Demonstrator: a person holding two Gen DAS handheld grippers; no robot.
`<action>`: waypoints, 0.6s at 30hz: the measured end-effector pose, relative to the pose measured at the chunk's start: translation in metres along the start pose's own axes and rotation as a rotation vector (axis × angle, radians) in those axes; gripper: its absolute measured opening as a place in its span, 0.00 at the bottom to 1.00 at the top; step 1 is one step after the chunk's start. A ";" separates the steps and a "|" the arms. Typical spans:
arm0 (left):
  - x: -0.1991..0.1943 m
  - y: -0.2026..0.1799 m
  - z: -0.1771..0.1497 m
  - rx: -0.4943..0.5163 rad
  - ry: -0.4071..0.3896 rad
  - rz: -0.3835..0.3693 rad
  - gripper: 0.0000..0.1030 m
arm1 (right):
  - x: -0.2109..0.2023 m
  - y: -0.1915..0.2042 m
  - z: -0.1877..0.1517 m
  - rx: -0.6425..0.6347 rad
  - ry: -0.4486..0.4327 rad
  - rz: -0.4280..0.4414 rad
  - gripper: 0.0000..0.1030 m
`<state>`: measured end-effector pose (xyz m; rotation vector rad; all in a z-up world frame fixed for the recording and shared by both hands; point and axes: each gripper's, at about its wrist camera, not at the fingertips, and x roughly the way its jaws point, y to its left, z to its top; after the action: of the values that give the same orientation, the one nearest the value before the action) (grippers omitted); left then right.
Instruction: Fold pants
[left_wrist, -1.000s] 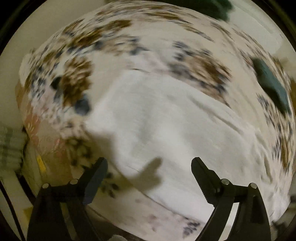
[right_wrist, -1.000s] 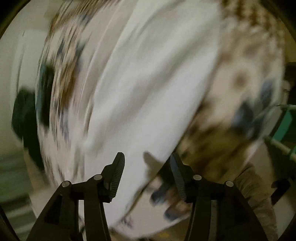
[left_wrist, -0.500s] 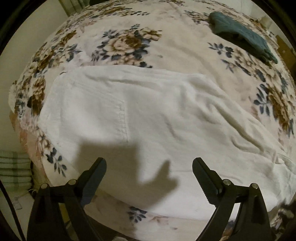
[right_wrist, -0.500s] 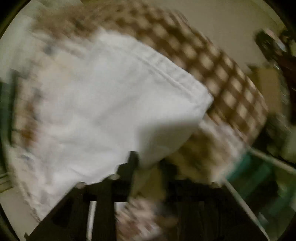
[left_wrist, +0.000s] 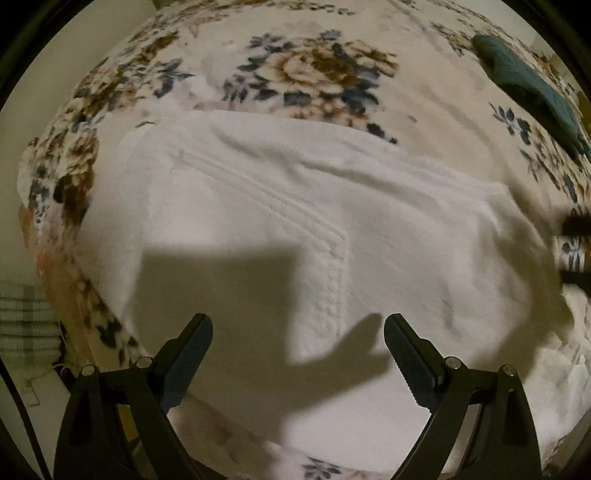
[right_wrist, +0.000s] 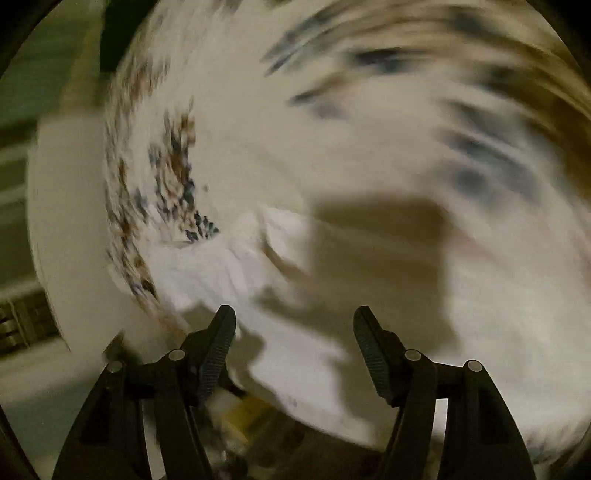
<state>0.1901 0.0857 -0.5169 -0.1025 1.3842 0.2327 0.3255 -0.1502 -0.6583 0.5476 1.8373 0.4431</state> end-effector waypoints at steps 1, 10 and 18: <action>0.003 0.001 0.001 0.008 0.003 -0.006 0.92 | 0.021 0.007 0.008 -0.022 0.064 -0.015 0.67; 0.046 0.027 0.004 -0.014 0.143 -0.097 0.92 | -0.010 0.008 0.039 0.057 0.002 -0.051 0.09; 0.030 0.042 0.022 -0.096 0.129 -0.148 0.92 | 0.004 0.030 0.042 -0.029 0.197 -0.055 0.86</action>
<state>0.2068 0.1340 -0.5398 -0.3030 1.4858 0.1712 0.3692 -0.1220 -0.6587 0.4455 2.0257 0.4999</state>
